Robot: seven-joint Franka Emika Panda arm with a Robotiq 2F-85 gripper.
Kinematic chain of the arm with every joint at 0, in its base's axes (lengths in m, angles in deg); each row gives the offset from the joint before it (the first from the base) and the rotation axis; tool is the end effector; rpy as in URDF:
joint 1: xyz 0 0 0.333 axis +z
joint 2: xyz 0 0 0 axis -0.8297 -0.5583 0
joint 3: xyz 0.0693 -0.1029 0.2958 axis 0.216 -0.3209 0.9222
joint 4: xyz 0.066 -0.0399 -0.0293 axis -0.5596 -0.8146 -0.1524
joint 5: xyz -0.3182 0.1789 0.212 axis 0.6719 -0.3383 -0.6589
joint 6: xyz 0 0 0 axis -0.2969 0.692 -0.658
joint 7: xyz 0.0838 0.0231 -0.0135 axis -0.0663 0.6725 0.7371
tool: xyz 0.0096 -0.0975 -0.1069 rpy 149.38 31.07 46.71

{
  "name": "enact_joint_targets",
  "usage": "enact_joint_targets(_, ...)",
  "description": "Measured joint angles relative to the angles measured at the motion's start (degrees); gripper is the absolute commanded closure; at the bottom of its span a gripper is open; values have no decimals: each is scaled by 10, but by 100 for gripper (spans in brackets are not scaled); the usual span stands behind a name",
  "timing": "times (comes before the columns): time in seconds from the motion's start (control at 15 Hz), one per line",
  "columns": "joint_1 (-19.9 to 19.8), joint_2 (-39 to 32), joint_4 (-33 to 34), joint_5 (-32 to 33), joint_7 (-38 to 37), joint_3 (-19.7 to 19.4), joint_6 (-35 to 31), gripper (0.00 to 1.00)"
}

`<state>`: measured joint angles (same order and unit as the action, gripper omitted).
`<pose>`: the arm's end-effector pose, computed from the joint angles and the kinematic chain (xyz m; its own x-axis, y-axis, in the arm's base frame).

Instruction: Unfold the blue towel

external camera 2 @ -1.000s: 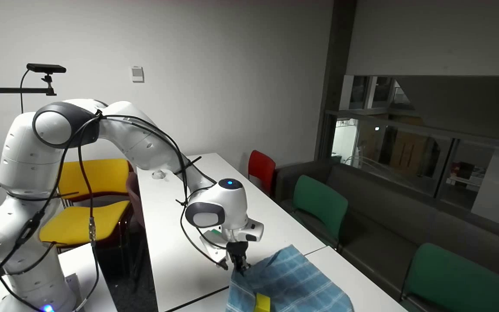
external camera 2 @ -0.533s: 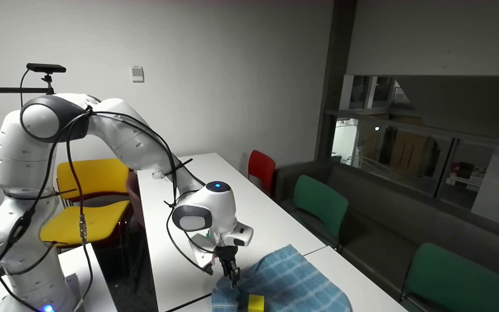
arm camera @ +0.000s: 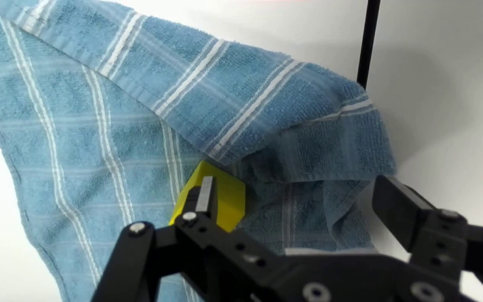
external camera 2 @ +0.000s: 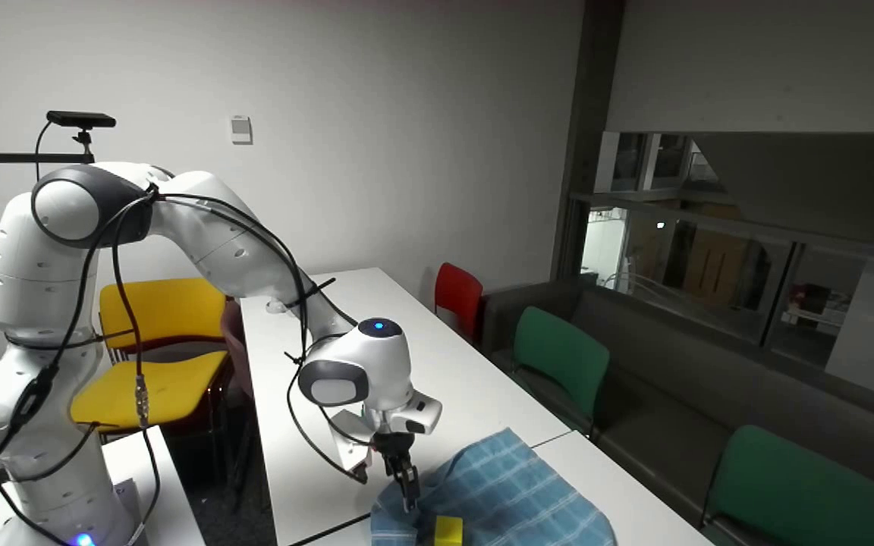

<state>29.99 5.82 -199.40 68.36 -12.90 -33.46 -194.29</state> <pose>0.4575 -0.3420 0.1819 0.9579 -0.2671 0.1051 -0.2740 -0.9600 0.0575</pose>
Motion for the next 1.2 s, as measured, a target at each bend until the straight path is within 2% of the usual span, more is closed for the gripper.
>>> enact_joint_targets(0.53,3,-16,3,21,26,-13,-6,0)
enact_joint_targets(0.8,-5,-49,10,44,59,-19,-58,2)
enact_joint_targets(0.93,-13,-70,18,56,76,-19,-86,17)
enact_joint_targets(1.0,-17,-80,23,60,82,-17,-95,31)
enact_joint_targets(1.2,-26,-99,38,73,89,-14,-107,53)
